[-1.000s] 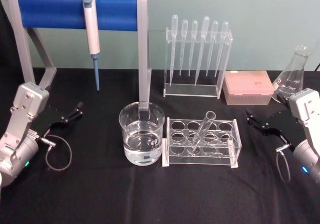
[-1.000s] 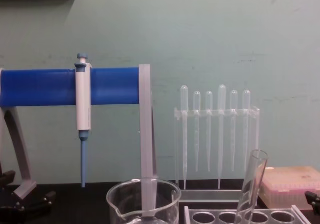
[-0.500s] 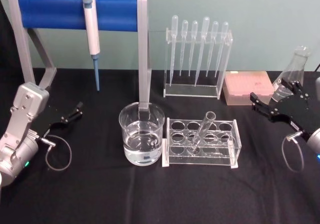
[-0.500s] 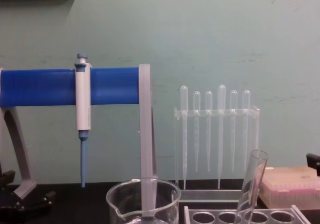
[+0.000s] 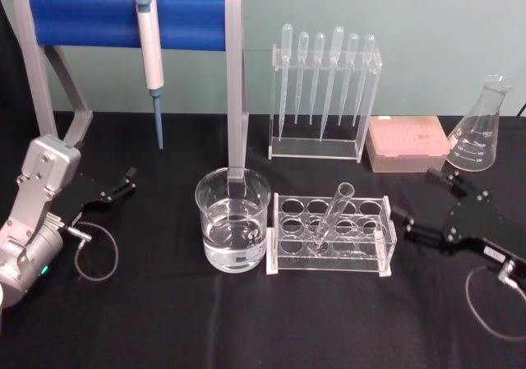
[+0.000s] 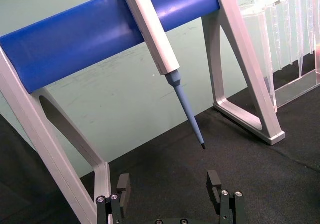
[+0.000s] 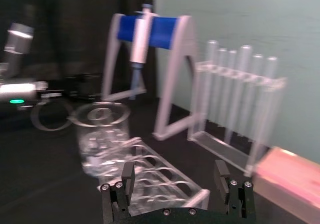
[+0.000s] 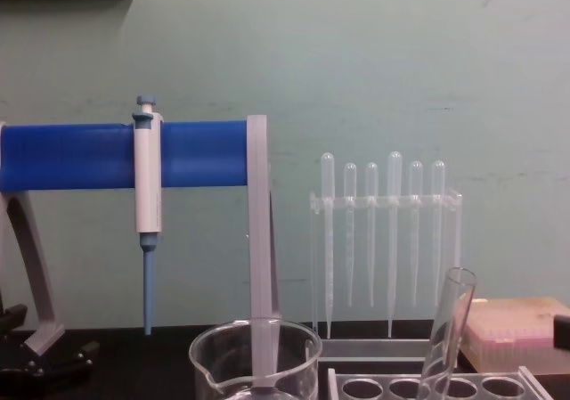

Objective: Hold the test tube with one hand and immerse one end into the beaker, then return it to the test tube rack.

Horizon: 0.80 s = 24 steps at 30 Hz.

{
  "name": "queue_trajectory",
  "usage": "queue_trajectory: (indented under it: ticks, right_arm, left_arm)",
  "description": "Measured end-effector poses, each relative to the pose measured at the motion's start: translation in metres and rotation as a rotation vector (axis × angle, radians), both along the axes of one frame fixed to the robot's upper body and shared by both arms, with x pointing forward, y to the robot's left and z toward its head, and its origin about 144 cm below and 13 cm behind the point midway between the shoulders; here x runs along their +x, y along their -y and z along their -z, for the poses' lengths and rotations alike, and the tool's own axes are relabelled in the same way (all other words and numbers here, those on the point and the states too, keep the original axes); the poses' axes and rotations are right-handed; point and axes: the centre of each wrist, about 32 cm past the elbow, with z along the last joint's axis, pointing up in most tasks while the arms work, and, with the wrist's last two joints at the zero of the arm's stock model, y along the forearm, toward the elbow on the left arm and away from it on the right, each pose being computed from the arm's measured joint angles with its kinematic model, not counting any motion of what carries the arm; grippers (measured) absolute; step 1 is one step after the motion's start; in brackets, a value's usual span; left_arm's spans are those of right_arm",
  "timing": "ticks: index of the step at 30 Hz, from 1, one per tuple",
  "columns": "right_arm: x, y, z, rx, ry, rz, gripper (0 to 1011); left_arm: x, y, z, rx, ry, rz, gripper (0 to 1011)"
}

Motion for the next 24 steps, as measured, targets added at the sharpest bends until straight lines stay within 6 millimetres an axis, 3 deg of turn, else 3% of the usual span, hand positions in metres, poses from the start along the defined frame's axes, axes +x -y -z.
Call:
queue_trajectory:
  ticks: [10,24]
  right_arm:
    - [0.004,-0.010,0.004,0.022,-0.007,-0.193,1003]
    - [0.033,-0.039,0.002,0.005,0.002,-0.281,1003]
  left_arm:
    - [0.000,0.000,0.000,0.000,0.000,0.000,1000]
    - [0.000,0.000,0.000,0.000,0.000,0.000,1000]
